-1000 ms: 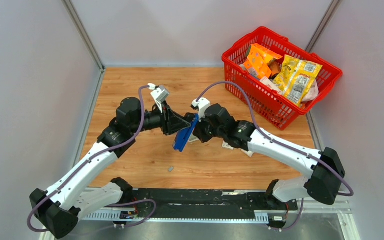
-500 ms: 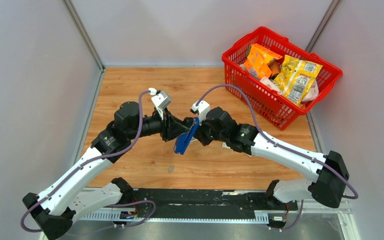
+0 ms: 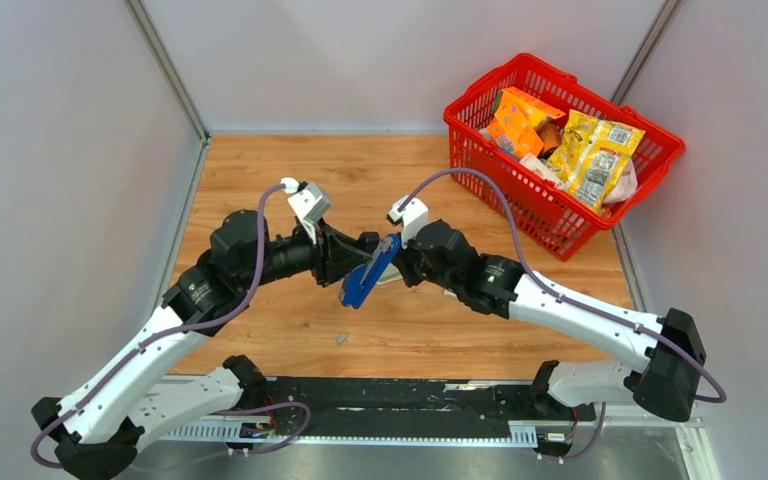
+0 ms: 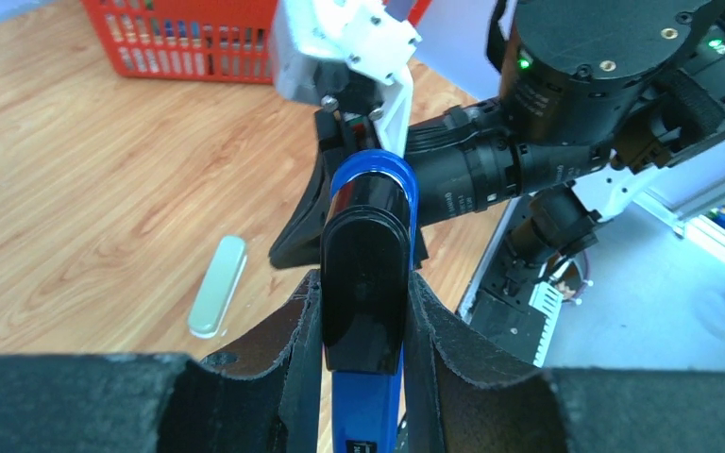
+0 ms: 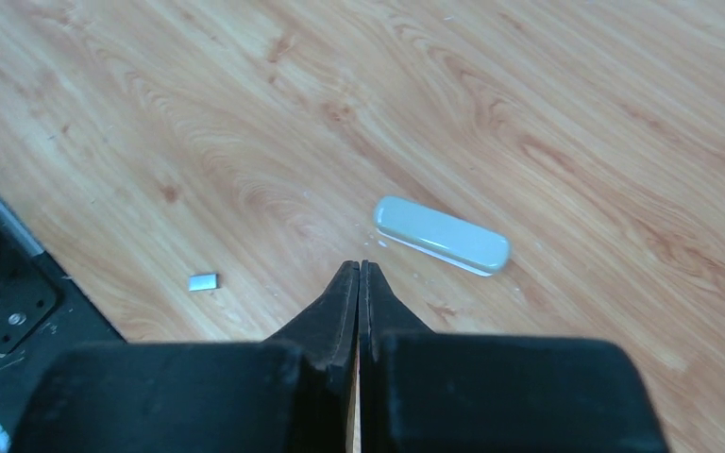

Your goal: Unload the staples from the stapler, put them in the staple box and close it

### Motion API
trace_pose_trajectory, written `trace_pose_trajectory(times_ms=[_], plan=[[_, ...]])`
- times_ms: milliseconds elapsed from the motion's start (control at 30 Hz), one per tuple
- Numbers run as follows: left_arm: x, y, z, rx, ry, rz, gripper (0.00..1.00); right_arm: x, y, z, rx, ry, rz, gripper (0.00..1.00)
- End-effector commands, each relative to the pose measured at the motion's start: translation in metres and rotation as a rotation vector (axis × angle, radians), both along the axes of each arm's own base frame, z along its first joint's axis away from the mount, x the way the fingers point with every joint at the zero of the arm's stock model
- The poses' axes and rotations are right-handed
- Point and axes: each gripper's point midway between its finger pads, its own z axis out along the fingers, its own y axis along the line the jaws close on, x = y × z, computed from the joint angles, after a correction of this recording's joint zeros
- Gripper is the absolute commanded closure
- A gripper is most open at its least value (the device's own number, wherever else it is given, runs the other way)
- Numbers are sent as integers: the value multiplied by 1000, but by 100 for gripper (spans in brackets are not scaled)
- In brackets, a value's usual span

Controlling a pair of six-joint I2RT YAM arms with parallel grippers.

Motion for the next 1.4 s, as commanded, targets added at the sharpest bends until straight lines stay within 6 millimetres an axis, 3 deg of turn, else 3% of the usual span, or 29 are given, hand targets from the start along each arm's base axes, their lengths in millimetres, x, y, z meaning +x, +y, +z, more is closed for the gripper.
trace_pose_trajectory(times_ms=[0,167,300,533,700,1200,1367], plan=[[5,22,41,-22,-112,107,100,26,-34,21,-7,-67,-173,100],[25,45,39,53,-123,267,100,38,-76,15,-25,-31,-307,100],[50,60,32,138,-136,406,100,39,-91,20,-11,-25,-356,100],[93,64,8,289,-151,523,100,31,-94,25,17,-17,-351,100],[122,74,-4,268,-96,572,100,25,-95,21,37,-2,-339,100],[210,132,-52,292,96,799,100,12,-85,20,114,31,-274,100],[237,152,-89,361,173,862,100,6,-83,22,138,43,-251,100]])
